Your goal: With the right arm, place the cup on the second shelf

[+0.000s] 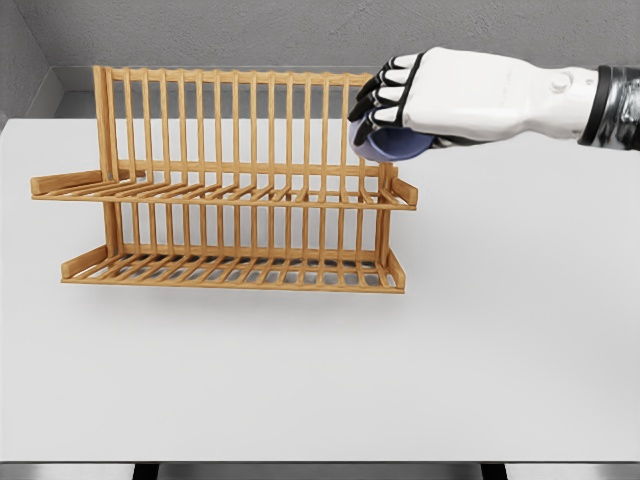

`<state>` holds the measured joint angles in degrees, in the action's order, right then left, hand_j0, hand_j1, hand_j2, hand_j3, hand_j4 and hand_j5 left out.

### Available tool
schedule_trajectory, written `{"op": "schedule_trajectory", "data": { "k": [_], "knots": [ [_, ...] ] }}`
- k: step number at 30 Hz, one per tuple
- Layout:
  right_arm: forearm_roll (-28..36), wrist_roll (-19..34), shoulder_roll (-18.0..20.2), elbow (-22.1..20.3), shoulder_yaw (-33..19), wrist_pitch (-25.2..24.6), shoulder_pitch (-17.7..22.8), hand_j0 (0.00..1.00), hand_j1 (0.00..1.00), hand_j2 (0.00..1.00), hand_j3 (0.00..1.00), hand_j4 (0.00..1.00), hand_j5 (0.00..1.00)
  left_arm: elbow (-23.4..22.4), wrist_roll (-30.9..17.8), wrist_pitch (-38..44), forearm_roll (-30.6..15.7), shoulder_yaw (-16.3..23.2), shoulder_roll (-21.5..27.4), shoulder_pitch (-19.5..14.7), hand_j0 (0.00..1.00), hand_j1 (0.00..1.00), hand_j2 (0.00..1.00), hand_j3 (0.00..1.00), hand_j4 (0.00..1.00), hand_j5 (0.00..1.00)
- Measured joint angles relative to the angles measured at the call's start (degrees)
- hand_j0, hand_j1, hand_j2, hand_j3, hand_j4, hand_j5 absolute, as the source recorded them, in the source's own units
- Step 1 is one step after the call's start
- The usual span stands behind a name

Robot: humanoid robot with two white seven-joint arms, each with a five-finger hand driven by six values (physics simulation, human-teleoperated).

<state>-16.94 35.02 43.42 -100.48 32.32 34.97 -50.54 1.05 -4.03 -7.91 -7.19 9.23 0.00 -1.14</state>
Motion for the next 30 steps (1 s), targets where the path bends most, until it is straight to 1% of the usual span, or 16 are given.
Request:
{"op": "schedule_trajectory", "data": {
  "k": [11,18,20,21,30],
  "knots": [
    [0.0,0.0,-0.4,-0.1,3.2,0.2,0.4,0.67,0.67,0.67,0.67,0.67,0.67,0.0,0.0,0.0,0.0,0.0,0.0,0.0,1.0,1.0,1.0,1.0,1.0,1.0],
    [-0.1,-0.2,-0.4,0.0,4.8,0.2,0.5,0.69,0.69,0.69,0.69,0.69,0.69,0.0,0.0,0.0,0.0,0.0,0.0,0.0,1.0,1.0,1.0,1.0,1.0,1.0],
    [-0.1,-0.2,-0.4,0.0,5.2,0.1,0.4,0.78,0.78,0.78,0.78,0.78,0.78,0.0,0.0,0.0,0.0,0.0,0.0,0.0,1.0,1.0,1.0,1.0,1.0,1.0],
    [-0.1,-0.2,-0.4,0.0,5.4,0.1,0.4,1.0,1.0,1.0,1.0,1.0,1.0,0.0,0.0,0.0,0.0,0.0,0.0,0.0,1.0,1.0,1.0,1.0,1.0,1.0],
    [0.1,0.0,-0.6,0.0,6.4,0.2,0.0,1.0,1.0,1.0,1.0,1.0,1.0,0.0,0.0,0.0,0.0,0.0,0.0,0.0,1.0,1.0,1.0,1.0,1.0,1.0]
  ]
}}
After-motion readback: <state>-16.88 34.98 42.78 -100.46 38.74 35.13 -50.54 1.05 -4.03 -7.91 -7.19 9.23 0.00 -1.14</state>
